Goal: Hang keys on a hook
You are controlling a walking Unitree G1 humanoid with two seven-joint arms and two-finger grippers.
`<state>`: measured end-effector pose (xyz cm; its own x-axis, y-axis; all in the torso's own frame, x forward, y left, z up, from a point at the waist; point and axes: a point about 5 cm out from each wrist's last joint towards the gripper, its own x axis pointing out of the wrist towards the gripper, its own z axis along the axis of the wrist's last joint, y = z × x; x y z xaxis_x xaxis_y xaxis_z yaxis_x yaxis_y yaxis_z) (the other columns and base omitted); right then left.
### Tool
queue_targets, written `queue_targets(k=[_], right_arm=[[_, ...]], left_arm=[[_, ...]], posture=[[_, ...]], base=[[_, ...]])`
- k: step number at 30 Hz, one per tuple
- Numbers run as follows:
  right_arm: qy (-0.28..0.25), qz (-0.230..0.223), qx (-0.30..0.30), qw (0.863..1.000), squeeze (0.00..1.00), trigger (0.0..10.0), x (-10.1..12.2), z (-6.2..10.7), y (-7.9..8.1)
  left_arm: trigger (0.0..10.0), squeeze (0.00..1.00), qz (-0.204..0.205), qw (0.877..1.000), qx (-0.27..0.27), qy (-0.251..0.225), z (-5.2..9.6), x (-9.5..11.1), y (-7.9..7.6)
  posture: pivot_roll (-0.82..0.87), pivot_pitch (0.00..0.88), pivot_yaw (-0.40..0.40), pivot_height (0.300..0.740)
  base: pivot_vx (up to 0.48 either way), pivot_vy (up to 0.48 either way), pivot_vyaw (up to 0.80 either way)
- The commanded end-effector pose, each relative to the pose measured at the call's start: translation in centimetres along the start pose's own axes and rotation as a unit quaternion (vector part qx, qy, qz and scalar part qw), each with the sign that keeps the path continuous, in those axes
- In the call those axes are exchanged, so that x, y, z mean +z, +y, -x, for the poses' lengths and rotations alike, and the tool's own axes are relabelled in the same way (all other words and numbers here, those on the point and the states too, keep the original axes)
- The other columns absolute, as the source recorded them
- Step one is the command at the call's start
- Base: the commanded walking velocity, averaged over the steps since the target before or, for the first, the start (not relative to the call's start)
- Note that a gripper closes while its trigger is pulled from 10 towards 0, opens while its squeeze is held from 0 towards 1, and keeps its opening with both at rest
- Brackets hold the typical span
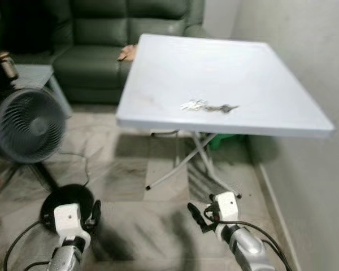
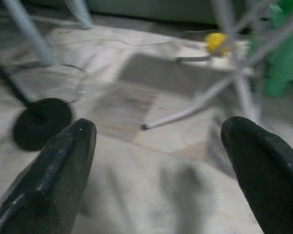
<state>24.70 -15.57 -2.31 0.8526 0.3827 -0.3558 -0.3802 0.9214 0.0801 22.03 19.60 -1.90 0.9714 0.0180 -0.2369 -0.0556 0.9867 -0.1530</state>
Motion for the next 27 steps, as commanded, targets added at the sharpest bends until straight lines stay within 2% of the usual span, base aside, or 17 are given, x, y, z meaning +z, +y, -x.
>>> queue_targets(k=[1, 17, 18, 19, 22, 27], right_arm=[[-0.017, -0.001, 0.013, 1.0, 0.0, 10.0, 0.7, -0.7, 0.8], [-0.019, 0.0, 0.016, 1.0, 0.0, 10.0, 0.8, -0.7, 0.8], [-0.02, 0.0, 0.017, 1.0, 0.0, 10.0, 0.9, -0.8, 0.9], [-0.021, 0.0, 0.017, 1.0, 0.0, 10.0, 0.9, -0.8, 0.9], [-0.025, 0.002, 0.017, 1.0, 0.0, 10.0, 1.1, -0.8, 0.8], [-0.09, -0.038, 0.011, 0.995, 0.0, 10.0, 2.9, -1.2, 0.5]], left_arm=[[10.0, 0.0, -0.013, 1.0, 0.011, 0.005, 0.3, 0.1, 1.3], [10.0, 0.0, -0.01, 1.0, 0.011, 0.007, 0.1, 0.3, 1.2], [10.0, 0.0, -0.036, 0.999, 0.009, -0.003, -0.1, 0.6, 0.9], [10.0, 0.0, -0.042, 0.999, 0.006, -0.007, -0.1, 0.7, 0.7], [10.0, 0.0, -0.045, 0.999, -0.003, -0.013, -0.2, 0.9, 0.3], [10.0, 0.0, -0.053, 0.997, -0.025, -0.053, -0.5, 2.3, -0.6]], posture=[[-0.03, 0.0, -0.024, 0.74], [-0.03, 0.0, -0.027, 0.74], [-0.02, 0.0, -0.029, 0.74], [-0.02, 0.0, -0.029, 0.74], [-0.02, 0.0, -0.03, 0.74], [-0.02, 0.0, -0.033, 0.74]], base=[[0.48, 0.0, 0.0], [0.48, 0.0, 0.0], [0.0, 0.0, 0.0], [0.0, 0.0, 0.0], [0.0, 0.0, 0.0], [0.0, 0.0, 0.0]])
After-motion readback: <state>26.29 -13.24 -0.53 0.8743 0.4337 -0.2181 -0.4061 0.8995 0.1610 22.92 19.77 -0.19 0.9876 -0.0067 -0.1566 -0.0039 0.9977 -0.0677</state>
